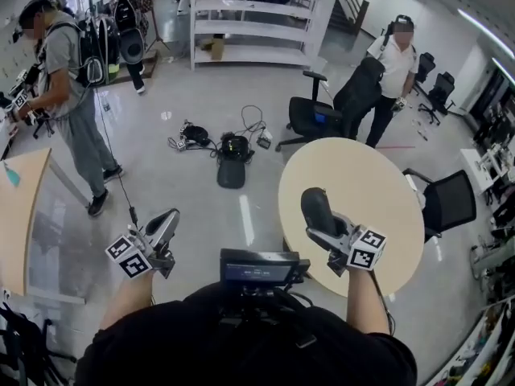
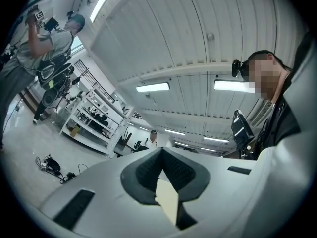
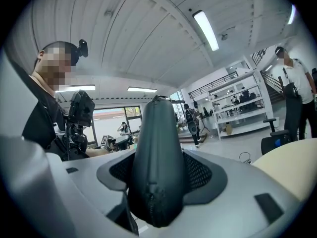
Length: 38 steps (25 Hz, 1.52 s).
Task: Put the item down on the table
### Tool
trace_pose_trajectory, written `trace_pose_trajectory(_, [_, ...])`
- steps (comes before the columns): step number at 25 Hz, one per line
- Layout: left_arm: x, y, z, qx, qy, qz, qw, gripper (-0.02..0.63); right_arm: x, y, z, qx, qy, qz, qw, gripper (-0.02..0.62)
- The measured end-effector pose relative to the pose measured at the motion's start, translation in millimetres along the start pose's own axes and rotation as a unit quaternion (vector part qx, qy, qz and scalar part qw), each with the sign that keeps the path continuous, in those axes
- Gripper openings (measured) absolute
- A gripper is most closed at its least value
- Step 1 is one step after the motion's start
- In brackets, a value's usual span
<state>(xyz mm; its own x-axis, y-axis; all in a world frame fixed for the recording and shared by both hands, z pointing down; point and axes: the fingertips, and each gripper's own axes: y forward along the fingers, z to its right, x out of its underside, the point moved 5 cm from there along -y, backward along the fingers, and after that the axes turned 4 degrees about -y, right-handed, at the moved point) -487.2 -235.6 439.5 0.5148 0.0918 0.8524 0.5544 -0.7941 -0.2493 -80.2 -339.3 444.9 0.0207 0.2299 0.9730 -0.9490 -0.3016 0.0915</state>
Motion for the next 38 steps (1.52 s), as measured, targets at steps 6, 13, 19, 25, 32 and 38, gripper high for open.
trace_pose_trajectory(6, [1.4, 82.2, 7.9, -0.024, 0.010, 0.028, 0.9993, 0.002, -30.5, -8.4, 96.2, -0.040, -0.017, -0.004, 0.999, 0.285])
trace_pose_trajectory(13, [20.3, 149.4, 23.2, -0.074, 0.019, 0.032, 0.9965, 0.002, -45.8, -9.6, 188.3, -0.088, -0.016, -0.005, 0.996, 0.285])
trace_pose_trajectory(19, [25.4, 154.6, -10.9, -0.098, 0.016, 0.022, 0.9948, 0.002, -31.7, 26.2, 216.4, -0.105, -0.003, -0.013, 0.994, 0.285])
trace_pose_trajectory(25, [-4.6, 150.8, -53.1, -0.066, 0.006, 0.032, 0.9973, 0.002, -59.4, 62.2, 199.6, -0.078, -0.017, -0.031, 0.996, 0.285])
trace_pose_trajectory(32, [-50.7, 115.3, -128.0, -0.033, 0.015, 0.021, 0.9991, 0.002, -87.0, 106.6, 170.8, -0.010, -0.039, -0.037, 0.998, 0.285])
trace_pose_trajectory(38, [-79.3, 90.4, -166.3, -0.017, 0.016, 0.025, 0.9994, 0.002, -104.9, 134.8, 146.0, 0.025, -0.052, -0.039, 0.998, 0.285])
